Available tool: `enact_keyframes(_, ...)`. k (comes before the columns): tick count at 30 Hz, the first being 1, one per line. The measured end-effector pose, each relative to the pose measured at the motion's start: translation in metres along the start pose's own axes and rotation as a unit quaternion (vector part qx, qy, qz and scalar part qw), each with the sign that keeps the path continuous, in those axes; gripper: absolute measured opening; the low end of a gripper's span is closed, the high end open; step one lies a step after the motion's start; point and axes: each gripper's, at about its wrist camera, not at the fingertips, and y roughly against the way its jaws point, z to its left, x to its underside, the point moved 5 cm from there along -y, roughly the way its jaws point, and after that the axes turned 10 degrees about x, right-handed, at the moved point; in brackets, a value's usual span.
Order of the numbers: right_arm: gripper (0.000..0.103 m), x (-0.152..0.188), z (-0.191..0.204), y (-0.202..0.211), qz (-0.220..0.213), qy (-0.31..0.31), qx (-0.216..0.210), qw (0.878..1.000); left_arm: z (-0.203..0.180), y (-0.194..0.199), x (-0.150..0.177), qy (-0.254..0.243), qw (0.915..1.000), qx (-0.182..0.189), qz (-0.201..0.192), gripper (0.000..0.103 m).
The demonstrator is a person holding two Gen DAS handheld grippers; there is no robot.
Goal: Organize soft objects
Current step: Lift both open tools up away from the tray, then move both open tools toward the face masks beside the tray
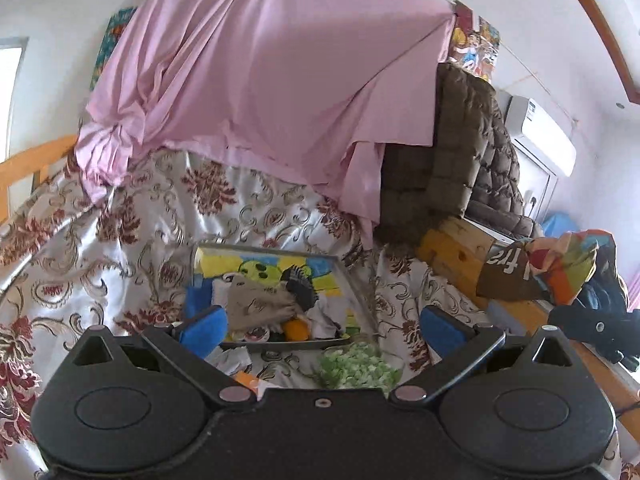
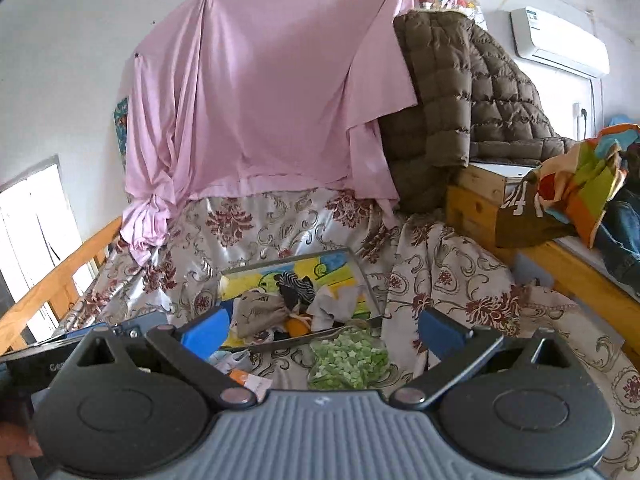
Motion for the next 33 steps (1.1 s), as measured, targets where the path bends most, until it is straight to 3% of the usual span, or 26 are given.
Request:
enact_keyframes(3,0.103,0.003,0.018,-0.018,0.017,0.018,0.010,1.000,0.028,-0.004,0.003,0.013,0.9998,0.000,0.016,0.102)
enact_keyframes(8,0.103,0.010,0.061,-0.044,0.056,0.057,0.016,0.997,0.064,-0.012,-0.001,0.014,0.9981,-0.035,0.049,0.102)
enact_keyframes(13,0.103,0.013,0.103,-0.078,0.056,0.089,-0.018,0.994,0.102,-0.015,-0.007,-0.031,0.9975,-0.051,0.037,0.102)
enact_keyframes(19,0.103,0.034,0.125,-0.134,0.039,0.071,-0.078,0.994,0.170,-0.024,0.008,-0.006,0.9951,-0.098,0.007,0.102)
enact_keyframes(23,0.103,0.061,0.136,-0.171,0.041,0.095,-0.094,0.990,0.199,-0.043,0.027,0.024,0.9928,-0.112,0.033,0.102)
enact_keyframes(28,0.103,0.097,0.158,-0.200,0.044,0.179,-0.117,0.976,0.210,-0.068,0.039,0.045,0.9923,-0.106,0.046,0.102)
enact_keyframes(33,0.103,0.117,0.187,-0.215,0.031,0.251,-0.135,0.958,0.215,-0.100,0.050,0.011,0.9945,-0.082,0.064,0.102)
